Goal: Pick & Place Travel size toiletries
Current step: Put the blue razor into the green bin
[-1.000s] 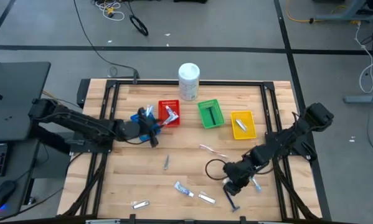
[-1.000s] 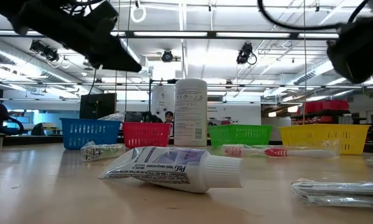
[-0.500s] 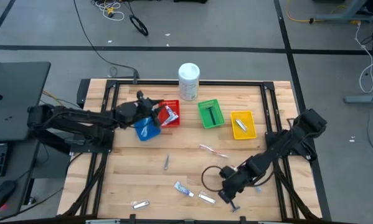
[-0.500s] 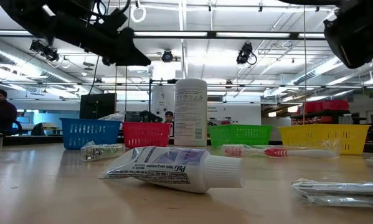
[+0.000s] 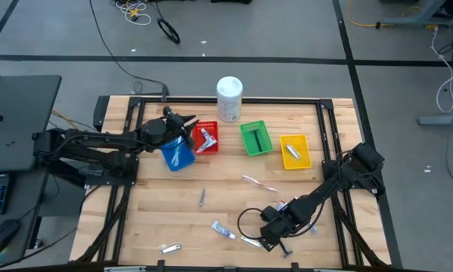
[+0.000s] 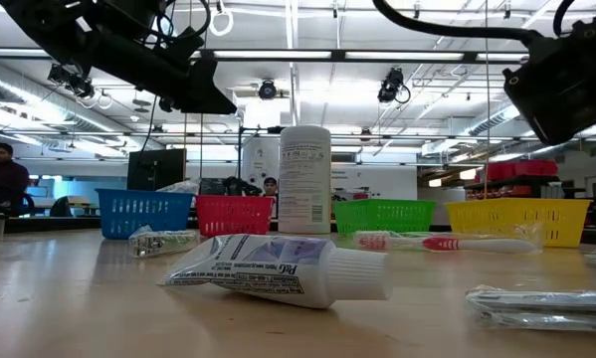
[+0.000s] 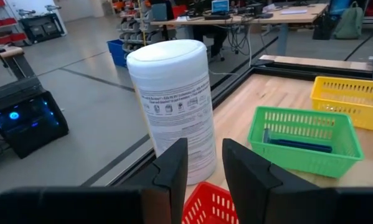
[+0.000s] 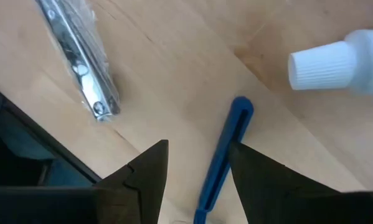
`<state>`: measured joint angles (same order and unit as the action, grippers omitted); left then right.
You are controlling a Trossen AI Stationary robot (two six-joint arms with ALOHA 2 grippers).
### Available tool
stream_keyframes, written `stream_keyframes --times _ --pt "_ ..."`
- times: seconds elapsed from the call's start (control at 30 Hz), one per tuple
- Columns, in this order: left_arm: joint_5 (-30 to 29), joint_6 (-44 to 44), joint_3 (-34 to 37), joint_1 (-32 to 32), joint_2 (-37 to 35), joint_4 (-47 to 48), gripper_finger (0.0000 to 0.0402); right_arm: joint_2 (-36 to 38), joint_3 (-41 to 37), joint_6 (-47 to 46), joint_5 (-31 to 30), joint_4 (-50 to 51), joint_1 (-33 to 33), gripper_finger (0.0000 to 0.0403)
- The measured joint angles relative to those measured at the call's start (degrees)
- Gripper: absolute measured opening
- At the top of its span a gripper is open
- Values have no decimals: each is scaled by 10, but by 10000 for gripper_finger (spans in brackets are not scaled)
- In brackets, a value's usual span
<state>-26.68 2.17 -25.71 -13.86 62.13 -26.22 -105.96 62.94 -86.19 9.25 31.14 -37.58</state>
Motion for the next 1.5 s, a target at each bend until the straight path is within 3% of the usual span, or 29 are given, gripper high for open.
stream_keyframes --times 0.3,0.77,0.93,1.33,1.5 --pt "0 -11 0 0 0 5 110 17 -5 31 -12 34 3 159" --pt "7 -19 0 0 0 28 110 58 -7 52 -22 81 -1 158" --pt "32 -19 0 0 0 34 110 58 -16 73 -85 69 -19 158" --pt "56 -27 0 0 0 65 110 58 -67 108 -101 -2 -35 158" --pt "56 -26 0 0 0 63 110 58 -77 174 -166 -9 -35 146"
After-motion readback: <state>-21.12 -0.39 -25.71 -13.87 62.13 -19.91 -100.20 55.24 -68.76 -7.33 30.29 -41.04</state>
